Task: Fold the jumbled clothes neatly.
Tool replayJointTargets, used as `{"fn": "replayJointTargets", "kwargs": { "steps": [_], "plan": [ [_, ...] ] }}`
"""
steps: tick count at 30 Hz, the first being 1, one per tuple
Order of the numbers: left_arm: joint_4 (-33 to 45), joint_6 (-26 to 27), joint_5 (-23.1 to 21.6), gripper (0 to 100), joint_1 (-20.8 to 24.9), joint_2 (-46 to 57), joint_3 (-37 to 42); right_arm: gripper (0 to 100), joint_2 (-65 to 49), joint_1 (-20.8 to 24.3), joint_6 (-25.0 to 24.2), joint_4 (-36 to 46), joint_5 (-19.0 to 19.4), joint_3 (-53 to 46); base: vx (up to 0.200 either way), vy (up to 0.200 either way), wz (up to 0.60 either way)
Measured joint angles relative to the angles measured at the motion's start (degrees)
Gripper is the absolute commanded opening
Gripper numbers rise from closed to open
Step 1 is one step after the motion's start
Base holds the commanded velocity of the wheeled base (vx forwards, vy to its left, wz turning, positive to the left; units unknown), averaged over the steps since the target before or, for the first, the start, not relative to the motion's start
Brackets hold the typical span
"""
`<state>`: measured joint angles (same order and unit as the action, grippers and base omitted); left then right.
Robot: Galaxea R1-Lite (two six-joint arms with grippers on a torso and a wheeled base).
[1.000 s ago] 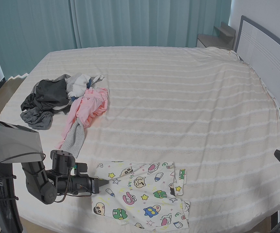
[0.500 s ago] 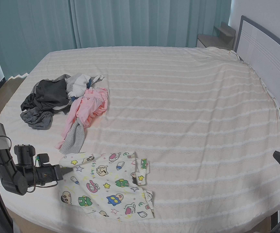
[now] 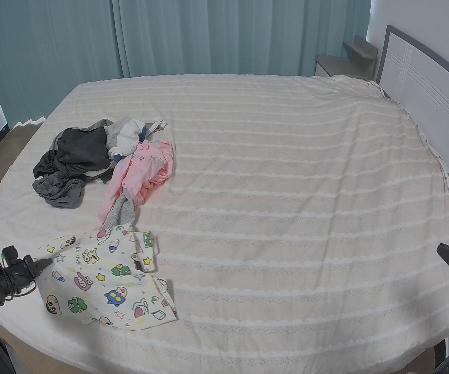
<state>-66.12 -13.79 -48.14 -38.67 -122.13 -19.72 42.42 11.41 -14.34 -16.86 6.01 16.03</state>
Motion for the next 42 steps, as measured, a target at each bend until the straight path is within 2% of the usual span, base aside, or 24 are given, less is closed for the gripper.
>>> {"fn": "replayJointTargets", "kwargs": {
  "steps": [1, 6, 10, 13, 18, 19, 24, 30, 34, 37, 40, 42],
  "plan": [
    [-0.02, -0.06, -0.96, 0, -2.73, -0.56, -0.69, 0, 0.00, 0.00, 0.00, 0.00, 0.01, 0.00, 0.000, 0.000, 0.00],
    [-0.04, -0.24, -3.10, 0, -10.34, -3.36, -3.54, 0, 0.02, 0.00, 0.00, 0.00, 0.01, -0.05, 0.000, 0.000, 0.00],
    [-0.02, -0.38, -3.94, 0, -14.99, -6.68, -6.42, 0, 0.05, 0.00, 0.00, 0.02, 0.04, -0.05, 0.000, 0.000, 0.00],
    [-0.02, -1.34, -4.08, 0, -17.12, -8.85, -8.52, 0, 0.07, 0.00, 0.00, 0.00, 0.04, -0.05, 0.000, 0.000, 0.00],
    [-0.06, -7.53, -4.13, 0, -18.30, -11.01, -11.30, 0, 0.07, 0.00, 0.00, 0.04, 0.04, -0.18, 0.000, 0.000, 0.00],
    [-0.06, -8.37, -4.16, 100, -18.38, -11.29, -11.78, 0, 0.07, 0.00, 0.02, 0.02, 0.01, -0.18, 0.000, 0.000, 0.00],
    [-0.06, -9.08, -7.12, 100, -18.58, -12.00, -12.52, 0, 0.07, 0.00, 0.02, 0.02, 0.00, -0.22, 0.000, 0.000, 0.00],
    [-0.26, -9.63, -7.85, 100, -18.63, -10.64, -11.14, 0, -0.04, 0.00, 0.09, 0.02, 0.00, -0.22, 0.000, 0.000, 0.00],
    [-0.39, -12.64, -8.63, 100, -18.63, -7.03, -10.34, 0, -0.28, -0.01, 0.11, 0.00, -0.05, -0.22, 0.000, 0.000, 0.00],
    [-0.46, -15.74, -12.65, 100, -18.63, -3.23, -10.20, 0, -0.83, 0.00, 0.11, 0.04, -0.13, -0.22, 0.000, 0.000, 0.00],
    [-0.48, -18.31, -20.13, 100, -18.58, 1.78, -10.18, 0, -1.96, -0.01, 0.11, 0.48, -0.22, -0.16, 0.000, 0.000, 0.00],
    [-0.48, -19.21, -23.43, 100, -18.58, 4.57, -10.18, 0, -2.71, 0.00, 0.11, 1.05, -0.24, -0.16, 0.000, 0.000, 0.00]
  ]
}}
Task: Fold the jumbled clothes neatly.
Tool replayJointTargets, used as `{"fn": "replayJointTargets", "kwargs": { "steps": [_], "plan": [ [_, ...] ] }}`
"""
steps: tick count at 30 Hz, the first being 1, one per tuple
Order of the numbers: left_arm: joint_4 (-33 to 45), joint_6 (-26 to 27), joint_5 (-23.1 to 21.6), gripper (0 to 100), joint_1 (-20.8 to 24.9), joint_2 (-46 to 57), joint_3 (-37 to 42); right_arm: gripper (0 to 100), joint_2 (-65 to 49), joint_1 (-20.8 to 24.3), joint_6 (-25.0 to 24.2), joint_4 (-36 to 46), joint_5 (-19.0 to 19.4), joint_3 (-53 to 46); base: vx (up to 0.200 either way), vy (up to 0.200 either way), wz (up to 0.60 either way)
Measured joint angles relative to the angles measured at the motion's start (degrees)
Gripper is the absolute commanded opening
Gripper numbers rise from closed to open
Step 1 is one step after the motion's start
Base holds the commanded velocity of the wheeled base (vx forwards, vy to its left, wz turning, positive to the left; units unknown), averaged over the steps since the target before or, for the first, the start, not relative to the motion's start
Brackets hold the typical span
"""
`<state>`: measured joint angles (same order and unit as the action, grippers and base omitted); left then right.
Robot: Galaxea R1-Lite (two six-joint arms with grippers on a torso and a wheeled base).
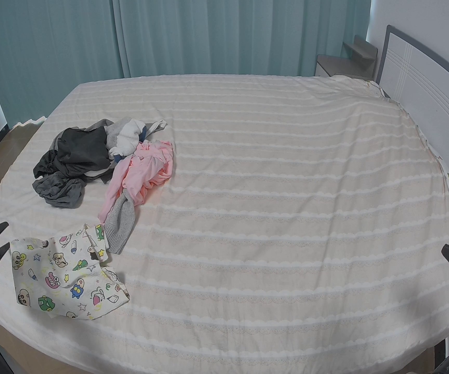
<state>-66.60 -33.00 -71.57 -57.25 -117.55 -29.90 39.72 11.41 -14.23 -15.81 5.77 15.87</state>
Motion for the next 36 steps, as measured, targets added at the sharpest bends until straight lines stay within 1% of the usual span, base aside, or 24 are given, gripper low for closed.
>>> {"fn": "replayJointTargets", "kwargs": {
  "steps": [5, 7, 11, 13, 16, 18, 19, 21, 24, 28, 33, 36],
  "plan": [
    [-0.02, -3.32, -8.68, 100, -0.05, 9.59, 0.66, 0, -3.01, 0.00, 0.00, 3.10, -0.09, 0.09, 0.000, 0.000, 0.00],
    [-0.02, -6.60, -11.61, 100, -0.05, 14.12, 1.22, 0, -4.69, 0.00, 0.00, 5.06, -0.16, 0.06, 0.000, 0.000, 0.00],
    [0.00, -13.93, -14.75, 100, -0.05, 23.48, 2.68, 0, -8.80, 0.00, 0.05, 10.56, -0.27, 0.05, 0.000, 0.000, 0.00],
    [0.00, -16.24, -15.54, 100, 0.30, 28.03, 3.61, 0, -11.19, -0.01, 0.11, 13.79, -0.30, 0.13, 0.000, 0.000, 0.00],
    [0.00, -18.97, -16.32, 100, 2.89, 34.56, 5.07, 0, -14.95, -0.06, 0.20, 17.80, -0.52, 0.22, 0.000, 0.000, 0.00],
    [0.04, -20.48, -16.62, 100, 5.79, 37.79, 5.88, 0, -16.79, -0.15, 0.22, 19.50, -0.77, 0.22, 0.000, 0.000, 0.00],
    [0.11, -21.58, -16.77, 100, 8.68, 40.08, 6.49, 0, -18.05, -0.26, 0.24, 20.59, -0.90, 0.20, 0.000, 0.000, 0.00],
    [0.15, -22.86, -16.99, 100, 12.71, 42.84, 7.34, 0, -19.49, -0.48, 0.30, 21.86, -1.08, -0.02, 0.000, 0.000, 0.00],
    [0.28, -24.86, -17.27, 100, 20.65, 47.96, 9.26, 0, -21.94, -1.16, 0.49, 23.72, -1.30, -0.46, 0.000, 0.000, 0.00],
    [0.56, -28.48, -17.44, 100, 32.77, 57.36, 13.42, 0, -25.66, -2.97, 1.50, 25.84, -1.67, -2.15, 0.000, 0.000, 0.00],
    [0.77, -33.37, -17.47, 100, 41.09, 69.07, 18.49, 0, -29.72, -5.81, 3.86, 27.11, -1.97, -4.80, 0.000, 0.000, 0.00],
    [1.02, -35.56, -17.47, 100, 44.00, 76.26, 22.00, 0, -32.44, -7.67, 6.55, 27.33, -2.02, -6.58, 0.000, 0.000, 0.00]
  ]
}}
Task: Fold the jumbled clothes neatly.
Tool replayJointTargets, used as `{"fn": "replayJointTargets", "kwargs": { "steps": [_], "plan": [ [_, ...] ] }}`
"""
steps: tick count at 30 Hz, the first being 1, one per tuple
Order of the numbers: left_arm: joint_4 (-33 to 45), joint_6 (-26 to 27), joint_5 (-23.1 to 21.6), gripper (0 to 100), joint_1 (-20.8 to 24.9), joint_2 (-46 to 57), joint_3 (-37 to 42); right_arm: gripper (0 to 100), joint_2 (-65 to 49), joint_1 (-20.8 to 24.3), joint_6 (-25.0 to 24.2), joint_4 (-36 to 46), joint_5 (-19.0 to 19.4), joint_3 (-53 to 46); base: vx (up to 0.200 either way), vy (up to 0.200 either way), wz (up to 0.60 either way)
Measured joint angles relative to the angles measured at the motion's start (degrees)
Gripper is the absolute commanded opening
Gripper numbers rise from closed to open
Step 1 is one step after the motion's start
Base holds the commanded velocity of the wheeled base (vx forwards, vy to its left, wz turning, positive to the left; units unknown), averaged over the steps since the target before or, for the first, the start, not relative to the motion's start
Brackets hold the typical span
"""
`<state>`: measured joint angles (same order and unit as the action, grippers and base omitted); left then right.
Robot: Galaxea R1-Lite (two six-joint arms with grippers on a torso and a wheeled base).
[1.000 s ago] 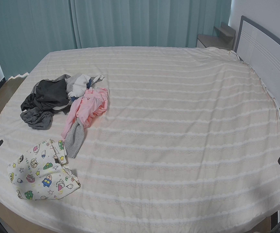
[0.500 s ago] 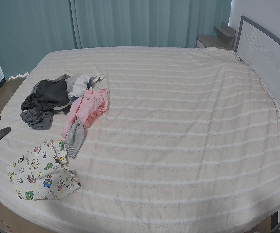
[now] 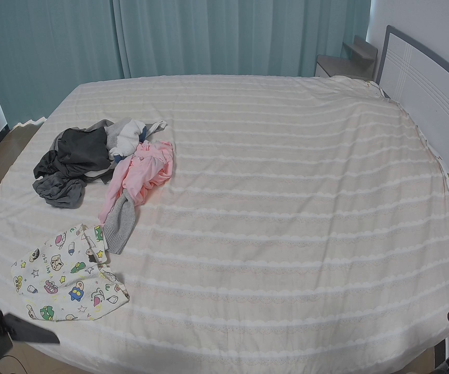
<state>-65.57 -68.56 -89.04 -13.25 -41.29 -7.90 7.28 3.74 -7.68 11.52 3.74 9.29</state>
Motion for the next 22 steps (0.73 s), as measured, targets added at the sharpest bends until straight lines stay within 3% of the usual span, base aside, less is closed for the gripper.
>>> {"fn": "replayJointTargets", "kwargs": {
  "steps": [7, 13, 17, 22],
  "plan": [
    [8.46, -2.49, 0.02, 100, 3.25, 16.70, 5.32, 0, -4.47, -2.56, 5.61, -4.50, 0.05, -4.17, 0.000, 0.000, 0.00],
    [16.16, -1.18, 1.84, 100, 3.94, 29.59, 6.64, 0, -5.85, -3.25, 8.34, -7.51, 0.13, -6.86, 0.000, 0.000, 0.00],
    [17.92, 4.46, 7.18, 100, 4.08, 33.80, 6.83, 0, -6.21, -3.47, 9.45, -8.77, 0.06, -7.92, 0.000, 0.000, 0.00],
    [22.60, 13.21, 21.00, 100, 4.16, 35.67, 6.89, 0, -6.38, -3.72, 9.70, -9.39, -0.16, -8.24, 0.000, 0.000, 0.00]
  ]
}}
